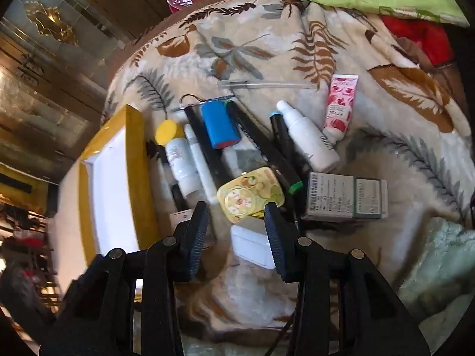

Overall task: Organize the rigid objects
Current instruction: 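Grasp the white square charger with the right tool while the left tool grasps the small red-labelled box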

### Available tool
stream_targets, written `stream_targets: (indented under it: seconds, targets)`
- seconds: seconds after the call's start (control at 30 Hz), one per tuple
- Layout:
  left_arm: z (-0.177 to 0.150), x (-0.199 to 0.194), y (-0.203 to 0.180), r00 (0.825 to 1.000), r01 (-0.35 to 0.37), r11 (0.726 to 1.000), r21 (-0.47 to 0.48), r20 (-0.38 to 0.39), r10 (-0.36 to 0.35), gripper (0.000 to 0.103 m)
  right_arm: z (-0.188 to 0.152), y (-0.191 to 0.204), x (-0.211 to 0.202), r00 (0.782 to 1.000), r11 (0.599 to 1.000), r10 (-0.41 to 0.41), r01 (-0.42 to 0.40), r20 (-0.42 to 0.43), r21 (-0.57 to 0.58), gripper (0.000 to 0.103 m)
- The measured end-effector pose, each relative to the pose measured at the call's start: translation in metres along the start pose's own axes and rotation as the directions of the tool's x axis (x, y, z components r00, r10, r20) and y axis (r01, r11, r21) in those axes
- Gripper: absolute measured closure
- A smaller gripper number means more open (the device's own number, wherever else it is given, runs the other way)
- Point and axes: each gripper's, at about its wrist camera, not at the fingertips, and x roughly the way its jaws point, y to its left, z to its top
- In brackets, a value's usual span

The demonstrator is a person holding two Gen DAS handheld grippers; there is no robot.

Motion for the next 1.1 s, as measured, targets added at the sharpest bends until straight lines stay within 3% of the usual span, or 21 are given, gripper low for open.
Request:
stream_targets:
  seconds: [0.13, 0.27, 0.57, 1.1]
  targets:
    - [0.009, 0.01, -0.021, 1.0, -0.007, 1.0, 0.022, -0.005, 0.007, 0.022, -0.007, -0.006, -0.015, 1.0, 0.999, -0.026, 0.026, -0.001, -0.028, 0.064]
    - [0.006, 0.019, -0.038, 1.0, -0.003, 0.997, 0.074, -0.024, 0.005, 0.022, 0.001, -0.007, 0.001, 0.999, 1.0, -0.006, 0.005, -0.048, -0.019, 0.064]
    - [-0.003, 0.024, -0.057, 0.995, -0.099, 0.981, 0.167, 0.013, 0.098, 0.022, -0.015, -0.011, 0.007, 0.98, 1.0, -0.013, 0.01, -0.199, -0.015, 0.064]
    - [-0.008, 0.023, -0.064, 0.995, -0.1, 0.974, 0.201, 0.024, 0.097, 0.022, -0.013, -0.013, 0.021, 0.977, 0.999, -0.04, 0.039, -0.21, -0.012, 0.064]
